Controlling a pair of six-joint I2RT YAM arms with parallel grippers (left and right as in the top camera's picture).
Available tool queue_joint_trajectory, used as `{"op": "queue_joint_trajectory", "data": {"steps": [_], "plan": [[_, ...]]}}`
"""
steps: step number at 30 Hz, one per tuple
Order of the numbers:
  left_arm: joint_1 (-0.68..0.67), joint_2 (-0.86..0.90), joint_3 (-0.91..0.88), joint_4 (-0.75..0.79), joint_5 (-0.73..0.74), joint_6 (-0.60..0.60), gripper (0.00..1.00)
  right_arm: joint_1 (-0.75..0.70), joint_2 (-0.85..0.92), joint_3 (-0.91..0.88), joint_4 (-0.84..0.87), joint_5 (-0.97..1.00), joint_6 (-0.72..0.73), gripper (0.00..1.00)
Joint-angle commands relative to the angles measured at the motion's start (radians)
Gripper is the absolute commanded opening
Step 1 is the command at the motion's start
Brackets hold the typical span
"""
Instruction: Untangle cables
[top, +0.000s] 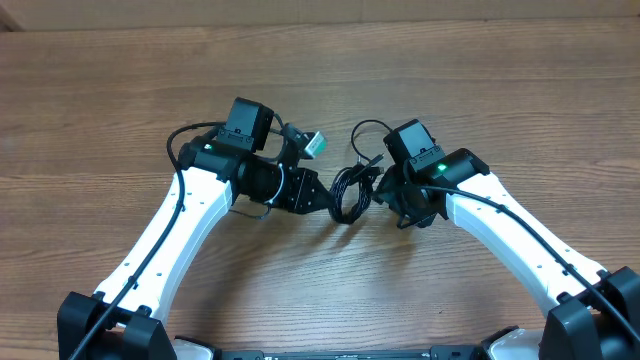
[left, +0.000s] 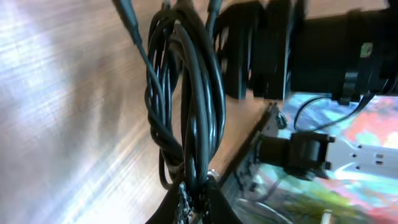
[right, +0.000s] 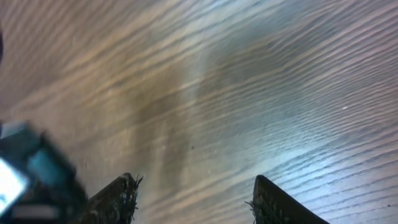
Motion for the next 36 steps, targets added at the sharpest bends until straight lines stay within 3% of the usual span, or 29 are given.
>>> {"op": "queue_joint_trajectory", "data": {"steps": [1,6,10,17,22,24,26,32,36], "plan": [[-0.006,-0.002,0.009,0.057,-0.018,0.087,0.04,-0.006,-0.043,0.003,0.009,-0.135,-0.126,0.60],[-0.006,-0.002,0.009,0.163,-0.068,0.075,0.04,-0.006,-0.180,0.003,0.009,-0.187,-0.145,0.61],[-0.006,-0.002,0.009,0.203,-0.127,-0.039,0.04,-0.006,-0.341,0.003,0.035,-0.183,-0.175,0.61],[-0.006,-0.002,0.009,0.202,-0.301,-0.566,0.04,-0.005,-0.467,0.002,0.051,-0.175,-0.300,0.63],[-0.020,0.000,0.008,0.205,-0.307,-0.536,0.04,-0.006,-0.441,0.002,0.027,-0.167,-0.300,0.62],[-0.020,0.007,0.006,0.235,-0.240,-0.674,0.04,-0.006,-0.433,0.002,0.021,-0.167,-0.300,0.61],[-0.034,0.023,-0.015,0.327,-0.206,-0.737,0.04,-0.006,-0.432,0.002,0.008,-0.146,-0.300,0.61],[-0.059,0.136,-0.107,0.334,-0.254,-0.720,0.05,-0.006,-0.432,0.002,-0.019,-0.126,-0.300,0.60],[-0.051,0.233,-0.138,0.334,-0.273,-0.597,0.04,-0.006,-0.432,0.002,-0.041,-0.118,-0.300,0.58]]}}
